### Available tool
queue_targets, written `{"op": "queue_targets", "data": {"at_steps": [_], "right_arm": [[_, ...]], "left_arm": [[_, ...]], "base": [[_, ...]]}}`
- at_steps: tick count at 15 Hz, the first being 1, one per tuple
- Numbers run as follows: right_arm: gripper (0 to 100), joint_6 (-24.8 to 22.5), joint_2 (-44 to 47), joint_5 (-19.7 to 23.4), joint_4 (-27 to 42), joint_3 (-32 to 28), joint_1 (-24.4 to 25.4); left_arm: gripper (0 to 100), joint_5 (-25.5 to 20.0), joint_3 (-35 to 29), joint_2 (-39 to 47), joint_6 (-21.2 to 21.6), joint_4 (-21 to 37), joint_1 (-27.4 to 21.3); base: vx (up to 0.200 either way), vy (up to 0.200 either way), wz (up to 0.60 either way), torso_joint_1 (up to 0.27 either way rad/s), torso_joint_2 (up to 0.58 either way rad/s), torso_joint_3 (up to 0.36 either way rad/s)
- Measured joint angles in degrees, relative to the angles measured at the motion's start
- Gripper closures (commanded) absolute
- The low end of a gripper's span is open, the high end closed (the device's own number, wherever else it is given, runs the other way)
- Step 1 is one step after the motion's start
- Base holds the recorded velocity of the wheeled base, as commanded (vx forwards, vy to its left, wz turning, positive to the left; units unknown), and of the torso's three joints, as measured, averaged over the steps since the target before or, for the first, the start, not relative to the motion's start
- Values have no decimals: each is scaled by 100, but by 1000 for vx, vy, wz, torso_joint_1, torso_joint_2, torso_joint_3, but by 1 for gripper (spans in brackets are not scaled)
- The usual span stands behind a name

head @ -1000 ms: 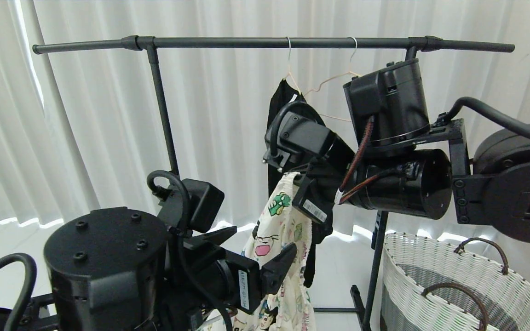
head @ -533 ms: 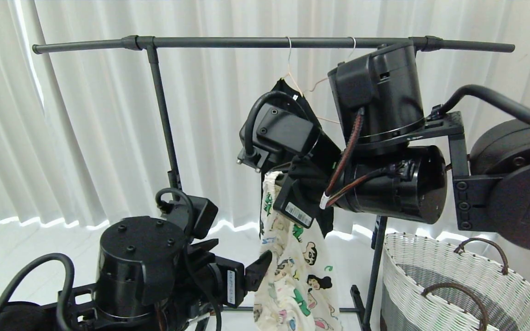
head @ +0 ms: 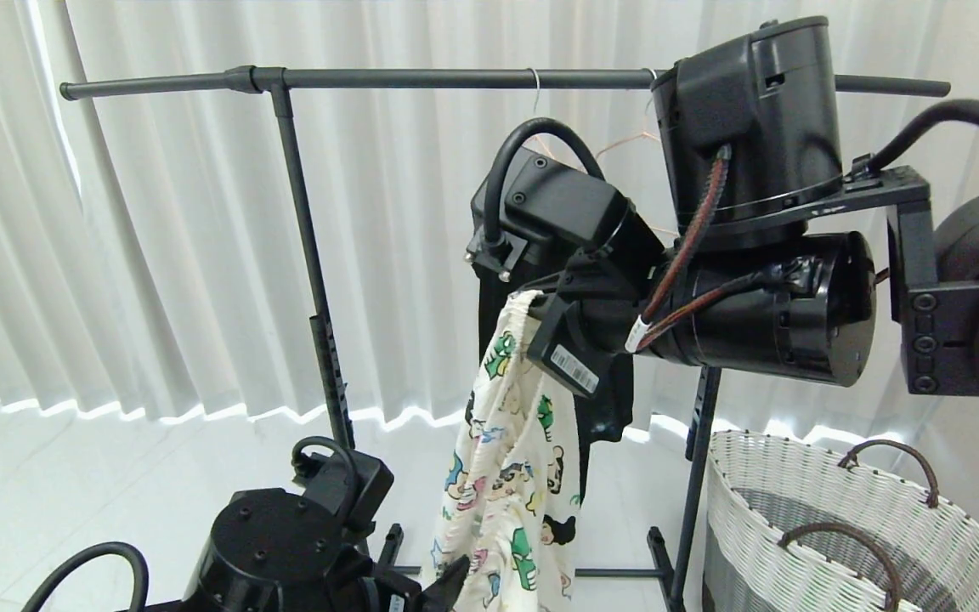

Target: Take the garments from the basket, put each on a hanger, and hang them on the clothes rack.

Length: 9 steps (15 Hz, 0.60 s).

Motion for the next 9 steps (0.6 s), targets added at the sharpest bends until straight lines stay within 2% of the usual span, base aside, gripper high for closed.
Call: {"op": "queue_targets", "data": {"at_steps": [4,5,9], "right_arm": [[100,5,-50,-126,4,20,-223],[100,5,-68,-129,4,41,-245],[100,5,-234,-145,0,335,-267]], "left_arm": [[0,6,430,-400,-2,-11,-66],[100,9,529,-523,-2,-9,-74],[100,55,673,-887,28,2,-85]], "base": [[0,0,0,0,0,0],[0,0,0,0,0,0],[0,0,0,0,0,0]]}}
